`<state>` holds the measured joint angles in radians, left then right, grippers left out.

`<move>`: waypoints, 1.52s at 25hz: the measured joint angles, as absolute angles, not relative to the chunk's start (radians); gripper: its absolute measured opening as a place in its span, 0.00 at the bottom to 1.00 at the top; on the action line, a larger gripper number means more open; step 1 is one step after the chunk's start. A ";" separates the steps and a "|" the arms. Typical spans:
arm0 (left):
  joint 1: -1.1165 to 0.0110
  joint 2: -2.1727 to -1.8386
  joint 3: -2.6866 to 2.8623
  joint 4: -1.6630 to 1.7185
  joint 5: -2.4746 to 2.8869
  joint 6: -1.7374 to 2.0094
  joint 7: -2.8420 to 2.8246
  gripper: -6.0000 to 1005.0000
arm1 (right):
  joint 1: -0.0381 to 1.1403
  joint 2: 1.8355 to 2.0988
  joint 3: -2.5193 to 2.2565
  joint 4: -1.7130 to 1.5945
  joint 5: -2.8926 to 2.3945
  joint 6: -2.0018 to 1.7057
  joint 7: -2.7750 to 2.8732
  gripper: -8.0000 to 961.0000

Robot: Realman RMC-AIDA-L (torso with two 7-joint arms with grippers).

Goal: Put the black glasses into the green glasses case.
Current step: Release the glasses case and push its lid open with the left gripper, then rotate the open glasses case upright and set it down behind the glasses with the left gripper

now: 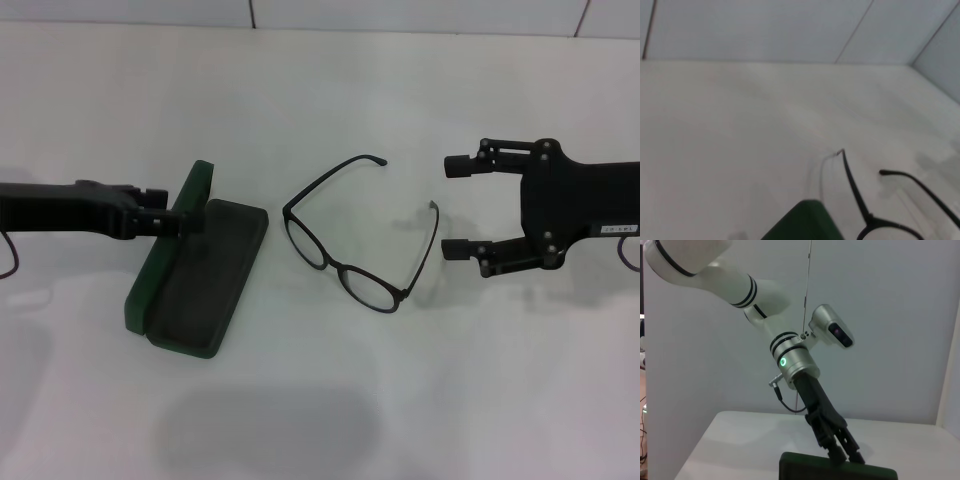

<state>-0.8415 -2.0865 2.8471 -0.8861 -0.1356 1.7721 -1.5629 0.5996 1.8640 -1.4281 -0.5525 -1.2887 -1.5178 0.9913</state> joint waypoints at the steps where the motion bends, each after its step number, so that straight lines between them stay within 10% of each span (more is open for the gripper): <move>1: -0.846 -2.087 2.847 -0.886 -0.124 1.766 -1.567 0.86 | 0.600 1.865 -1.428 -0.554 -1.289 -1.517 0.991 0.87; 15: -0.881 -2.089 2.847 -0.881 -0.029 1.665 -1.634 0.74 | 0.606 1.868 -1.427 -0.556 -1.289 -1.512 0.990 0.87; 29: -0.894 -2.074 2.847 -0.900 -0.033 1.698 -1.515 0.22 | 0.592 1.867 -1.416 -0.555 -1.288 -1.512 0.977 0.87; 38: -0.949 -2.082 2.847 -0.892 0.060 1.740 -1.089 0.22 | 0.558 1.868 -1.363 -0.558 -1.290 -1.524 0.950 0.87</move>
